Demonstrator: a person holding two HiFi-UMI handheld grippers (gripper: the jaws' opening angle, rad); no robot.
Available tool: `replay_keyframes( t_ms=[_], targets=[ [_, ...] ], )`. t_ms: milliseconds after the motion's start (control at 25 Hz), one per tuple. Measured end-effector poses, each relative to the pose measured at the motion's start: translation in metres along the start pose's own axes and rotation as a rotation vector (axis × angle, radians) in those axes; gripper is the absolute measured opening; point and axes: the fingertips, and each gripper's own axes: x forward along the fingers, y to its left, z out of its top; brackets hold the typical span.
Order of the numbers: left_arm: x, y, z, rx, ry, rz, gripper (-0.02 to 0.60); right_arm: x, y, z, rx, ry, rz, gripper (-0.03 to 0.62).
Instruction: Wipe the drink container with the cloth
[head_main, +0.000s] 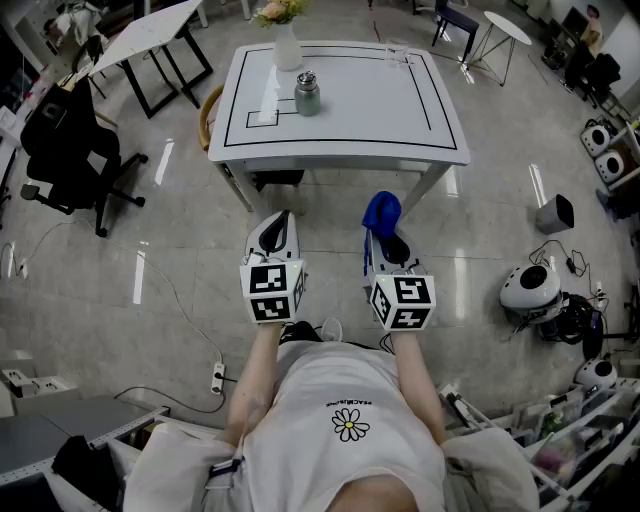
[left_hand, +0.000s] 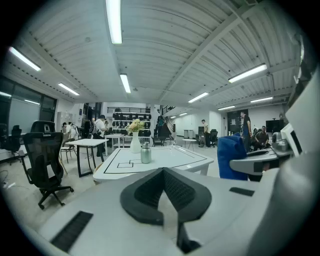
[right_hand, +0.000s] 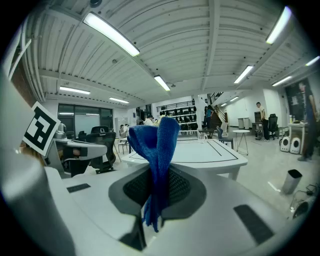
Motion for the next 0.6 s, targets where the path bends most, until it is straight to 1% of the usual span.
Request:
replay_keyframes(
  t_ms=[360,600],
  targets=[
    [0.012,-0.008,-0.002,-0.005,0.023,-0.014,-0.002,0.005,-0.018,-0.003,0.006,0.007,-0.013,0.043],
    [0.016,-0.003,0.000,-0.003,0.033,-0.006,-0.002,0.009,-0.018,0.003,0.016,-0.031,0.007,0.043]
  ],
)
